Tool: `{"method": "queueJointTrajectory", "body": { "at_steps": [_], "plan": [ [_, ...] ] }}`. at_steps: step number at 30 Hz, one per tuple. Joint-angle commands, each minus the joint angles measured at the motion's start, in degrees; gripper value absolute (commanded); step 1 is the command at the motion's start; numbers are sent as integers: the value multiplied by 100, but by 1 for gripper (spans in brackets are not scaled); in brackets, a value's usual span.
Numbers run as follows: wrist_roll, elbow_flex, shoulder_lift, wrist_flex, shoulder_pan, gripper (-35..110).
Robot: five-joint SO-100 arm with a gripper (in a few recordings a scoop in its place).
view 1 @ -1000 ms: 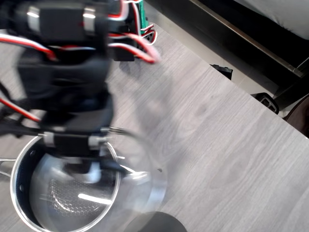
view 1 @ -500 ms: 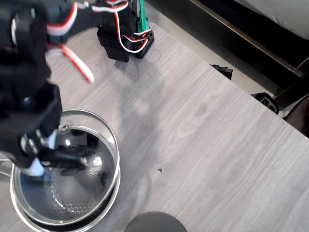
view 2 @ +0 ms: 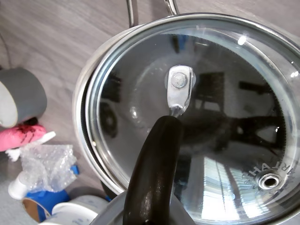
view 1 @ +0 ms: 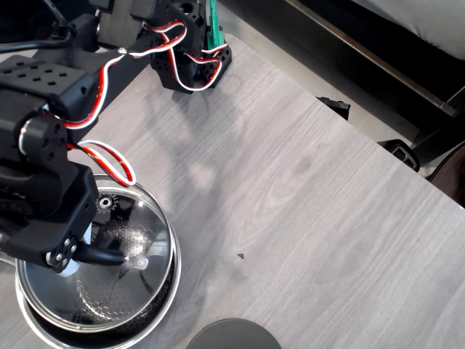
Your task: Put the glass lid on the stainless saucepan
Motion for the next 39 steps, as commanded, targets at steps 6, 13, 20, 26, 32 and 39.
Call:
{"method": "queueJointTrajectory", "body": {
  "at_steps": [6, 13, 20, 26, 32, 39],
  "plan": [
    [9, -352, 53, -422, -141, 0],
    [9, -352, 0, -431, -185, 0],
    [9, -352, -246, -483, -88, 0],
    [26, -360, -299, -343, -70, 14],
    [44, -413, 114, 70, -167, 16],
    [9, 387, 1310, 70, -325, 16]
  ]
}}
